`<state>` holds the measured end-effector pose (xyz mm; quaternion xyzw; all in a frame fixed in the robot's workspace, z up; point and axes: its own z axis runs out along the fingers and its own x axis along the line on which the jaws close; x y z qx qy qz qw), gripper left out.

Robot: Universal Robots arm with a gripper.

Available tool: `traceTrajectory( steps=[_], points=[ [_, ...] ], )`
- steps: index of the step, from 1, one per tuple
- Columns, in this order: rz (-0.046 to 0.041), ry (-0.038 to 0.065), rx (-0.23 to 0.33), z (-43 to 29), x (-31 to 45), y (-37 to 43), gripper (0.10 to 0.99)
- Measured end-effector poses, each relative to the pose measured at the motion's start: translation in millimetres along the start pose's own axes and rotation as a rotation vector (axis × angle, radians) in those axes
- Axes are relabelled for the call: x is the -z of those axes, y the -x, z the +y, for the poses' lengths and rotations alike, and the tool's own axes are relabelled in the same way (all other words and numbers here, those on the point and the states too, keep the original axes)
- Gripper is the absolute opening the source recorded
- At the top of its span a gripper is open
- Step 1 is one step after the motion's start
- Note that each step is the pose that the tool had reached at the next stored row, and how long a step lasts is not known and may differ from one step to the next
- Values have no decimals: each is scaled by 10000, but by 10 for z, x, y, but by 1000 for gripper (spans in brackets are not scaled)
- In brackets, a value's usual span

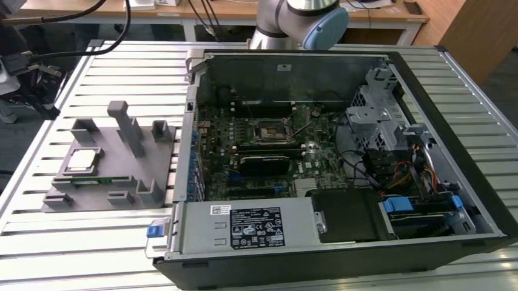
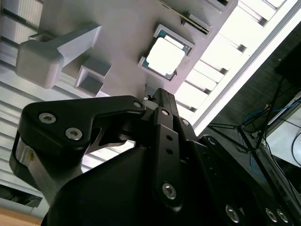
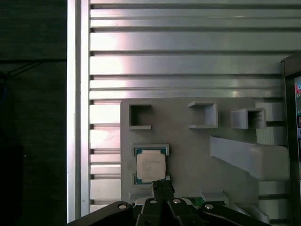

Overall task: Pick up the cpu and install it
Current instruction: 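Pick up the cpu and move it towards the insertion slot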

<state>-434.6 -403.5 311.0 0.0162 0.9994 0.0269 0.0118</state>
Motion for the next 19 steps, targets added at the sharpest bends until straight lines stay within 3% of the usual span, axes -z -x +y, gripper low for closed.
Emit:
traceTrajectory(
  steps=[2,5,8,10,11,15,19],
  points=[
    [20,0,12,-9,-16,1,114],
    [75,1,107,-17,-57,-1,290],
    [151,-3,262,-22,-106,-2,349],
    [183,-12,318,-24,-138,-3,467],
    [184,-22,321,-25,-157,-3,467],
    [182,-152,323,-28,-206,-4,647],
    [175,-271,237,-31,-257,-5,647]
  ],
)
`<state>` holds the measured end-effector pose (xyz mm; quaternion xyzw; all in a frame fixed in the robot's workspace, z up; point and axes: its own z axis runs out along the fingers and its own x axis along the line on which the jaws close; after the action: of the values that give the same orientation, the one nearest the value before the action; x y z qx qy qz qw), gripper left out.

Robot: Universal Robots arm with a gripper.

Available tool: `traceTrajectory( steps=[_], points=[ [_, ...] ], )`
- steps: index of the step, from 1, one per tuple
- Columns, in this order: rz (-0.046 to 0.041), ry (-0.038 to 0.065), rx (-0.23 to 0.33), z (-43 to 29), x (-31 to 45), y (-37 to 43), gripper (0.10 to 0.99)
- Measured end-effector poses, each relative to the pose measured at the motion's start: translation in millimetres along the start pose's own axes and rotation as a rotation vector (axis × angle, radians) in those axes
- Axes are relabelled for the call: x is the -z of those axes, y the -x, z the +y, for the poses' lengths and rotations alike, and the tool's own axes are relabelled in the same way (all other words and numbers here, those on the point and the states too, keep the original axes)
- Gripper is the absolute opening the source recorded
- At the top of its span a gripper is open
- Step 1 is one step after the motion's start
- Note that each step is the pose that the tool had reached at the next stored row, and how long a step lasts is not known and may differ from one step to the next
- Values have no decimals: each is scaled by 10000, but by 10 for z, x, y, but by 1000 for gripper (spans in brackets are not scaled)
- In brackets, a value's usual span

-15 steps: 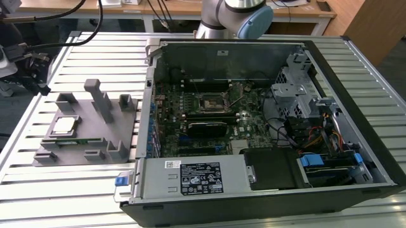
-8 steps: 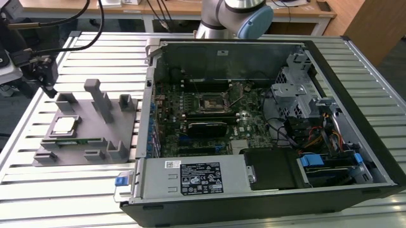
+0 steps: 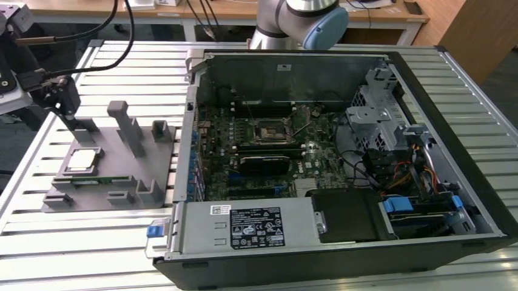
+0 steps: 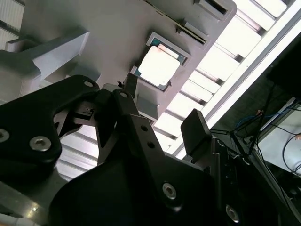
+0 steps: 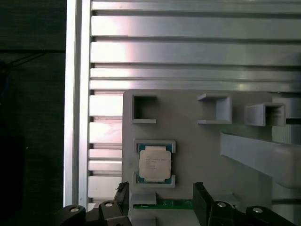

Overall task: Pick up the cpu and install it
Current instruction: 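Pick up the cpu and move it towards the insertion slot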

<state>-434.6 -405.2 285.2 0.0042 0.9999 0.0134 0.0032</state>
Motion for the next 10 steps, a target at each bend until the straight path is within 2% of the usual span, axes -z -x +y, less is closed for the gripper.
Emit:
traceTrajectory(
  steps=[10],
  points=[
    [-4,50,-149,-4,-178,-2,647]
  ],
)
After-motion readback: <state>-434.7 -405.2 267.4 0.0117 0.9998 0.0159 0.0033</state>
